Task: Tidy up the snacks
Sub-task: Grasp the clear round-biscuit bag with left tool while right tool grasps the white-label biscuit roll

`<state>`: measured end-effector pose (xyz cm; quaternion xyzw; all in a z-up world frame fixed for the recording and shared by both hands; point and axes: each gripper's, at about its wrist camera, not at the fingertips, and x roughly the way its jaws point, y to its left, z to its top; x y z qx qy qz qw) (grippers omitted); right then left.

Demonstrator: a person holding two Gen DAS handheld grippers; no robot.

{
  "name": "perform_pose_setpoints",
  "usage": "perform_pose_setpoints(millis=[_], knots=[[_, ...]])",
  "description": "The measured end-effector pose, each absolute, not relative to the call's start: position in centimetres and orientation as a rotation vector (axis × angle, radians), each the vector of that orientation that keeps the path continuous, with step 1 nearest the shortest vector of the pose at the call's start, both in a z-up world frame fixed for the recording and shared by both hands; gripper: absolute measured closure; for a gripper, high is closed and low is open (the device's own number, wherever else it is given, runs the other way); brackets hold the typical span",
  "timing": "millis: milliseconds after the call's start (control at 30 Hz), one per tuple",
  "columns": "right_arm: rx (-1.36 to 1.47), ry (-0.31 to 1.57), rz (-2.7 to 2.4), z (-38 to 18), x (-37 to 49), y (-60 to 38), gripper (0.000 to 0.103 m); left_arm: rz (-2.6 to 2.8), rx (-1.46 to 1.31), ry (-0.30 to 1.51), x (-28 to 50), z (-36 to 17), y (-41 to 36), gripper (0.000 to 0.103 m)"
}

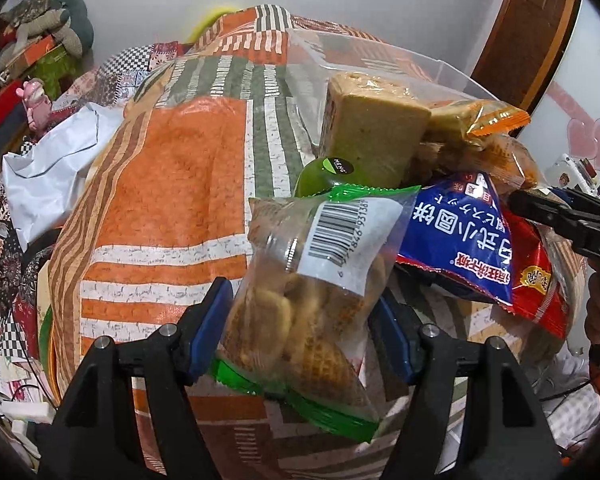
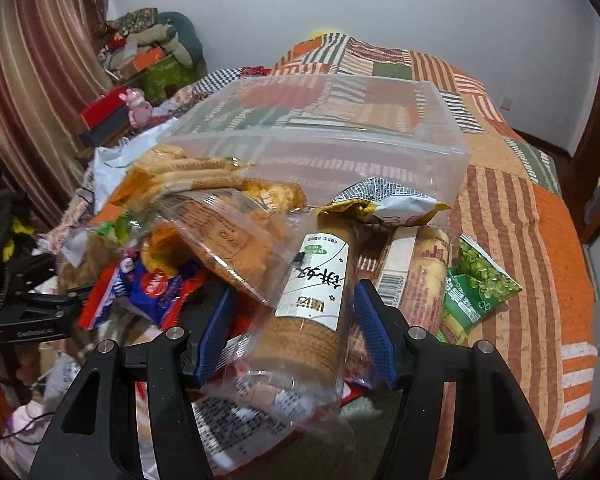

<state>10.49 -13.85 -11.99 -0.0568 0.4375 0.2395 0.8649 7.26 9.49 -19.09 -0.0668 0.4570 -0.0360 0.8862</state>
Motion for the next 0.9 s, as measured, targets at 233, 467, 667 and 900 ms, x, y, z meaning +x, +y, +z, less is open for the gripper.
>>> perform_pose_setpoints(millis=[233, 467, 667, 900], knots=[[-0.125, 0.916, 0.456, -12.4, 10.7, -14.5, 0.065, -0.047, -0.112, 0.910, 6.3, -18.8, 8.7, 0.045], [-0.053, 0.923, 0.474, -11.9, 10.5, -15.8, 0.070, -0.027, -0.089, 0.895, 6.0, -18.0, 8.2, 0.049], [-0.032, 0.907, 0.486, -11.2, 9.5, -16.7, 0.071, -0.007, -0.082, 0.856, 5.0, -16.7, 8.2, 0.049], [-0.016, 0.884, 0.487, -9.9, 8.3, -17.4, 0.071, 0.017, -0.095, 0.813, 4.6, -15.1, 8.8, 0.049]])
